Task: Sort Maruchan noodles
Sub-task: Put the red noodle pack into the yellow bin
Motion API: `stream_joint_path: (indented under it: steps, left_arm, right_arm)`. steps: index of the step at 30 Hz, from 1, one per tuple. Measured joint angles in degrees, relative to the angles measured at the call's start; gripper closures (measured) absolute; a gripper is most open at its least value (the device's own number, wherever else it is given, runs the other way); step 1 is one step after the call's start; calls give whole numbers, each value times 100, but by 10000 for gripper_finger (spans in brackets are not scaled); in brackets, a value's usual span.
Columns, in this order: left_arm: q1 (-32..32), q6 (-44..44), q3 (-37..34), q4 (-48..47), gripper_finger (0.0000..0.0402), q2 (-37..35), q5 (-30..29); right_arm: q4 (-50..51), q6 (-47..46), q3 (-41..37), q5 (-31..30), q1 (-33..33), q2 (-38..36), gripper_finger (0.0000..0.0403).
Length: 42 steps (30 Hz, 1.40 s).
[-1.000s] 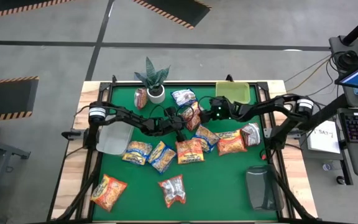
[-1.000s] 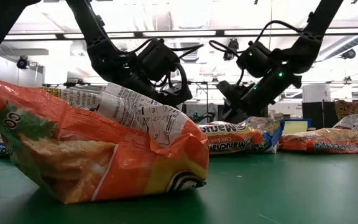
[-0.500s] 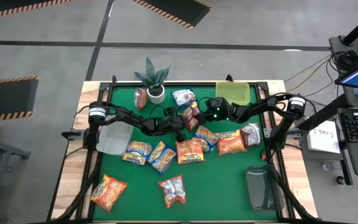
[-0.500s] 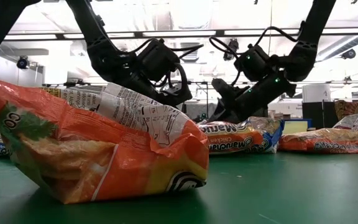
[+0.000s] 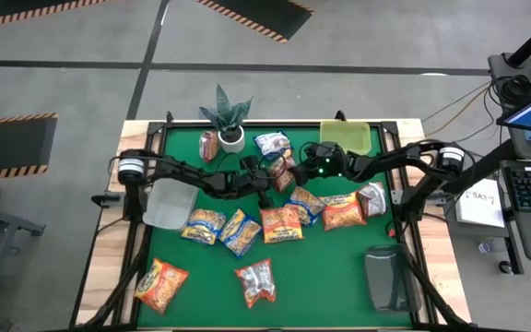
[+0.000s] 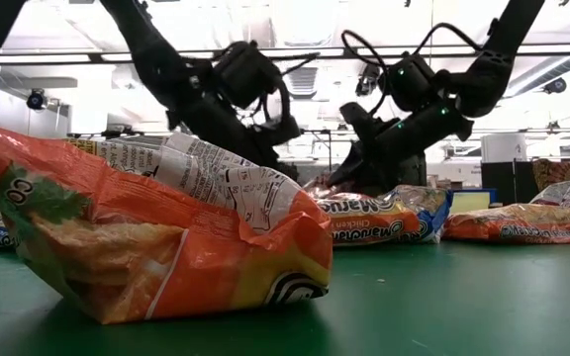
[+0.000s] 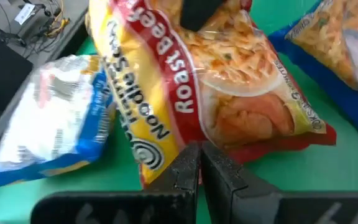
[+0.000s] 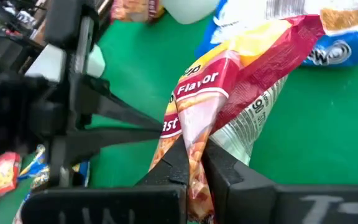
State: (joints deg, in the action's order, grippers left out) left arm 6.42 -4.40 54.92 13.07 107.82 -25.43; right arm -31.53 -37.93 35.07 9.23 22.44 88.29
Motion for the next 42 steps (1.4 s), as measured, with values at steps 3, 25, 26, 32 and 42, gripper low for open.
stream_joint_path:
  steps: [3,25,26,32,42]
  left_arm:
    - [1,-83,-8,-278,401,-301,-7]
    - [-22,-1396,-310,-602,401,-2759,2]
    - [-22,-1423,-310,-607,401,-2807,2]
    - [-24,-1244,-310,-602,402,-2924,28]
    - [-26,-1211,-336,-640,402,-2946,52]
  right_arm:
    - [-13,147,0,-22,-64,-147,393]
    - [4320,1529,1077,-2791,-67,-2738,394]
    - [4727,1555,1248,-3117,-50,-2798,394]
    - [6811,1550,2113,-4678,290,-2836,394]
    - [7302,1607,1979,-4869,1275,-2697,394]
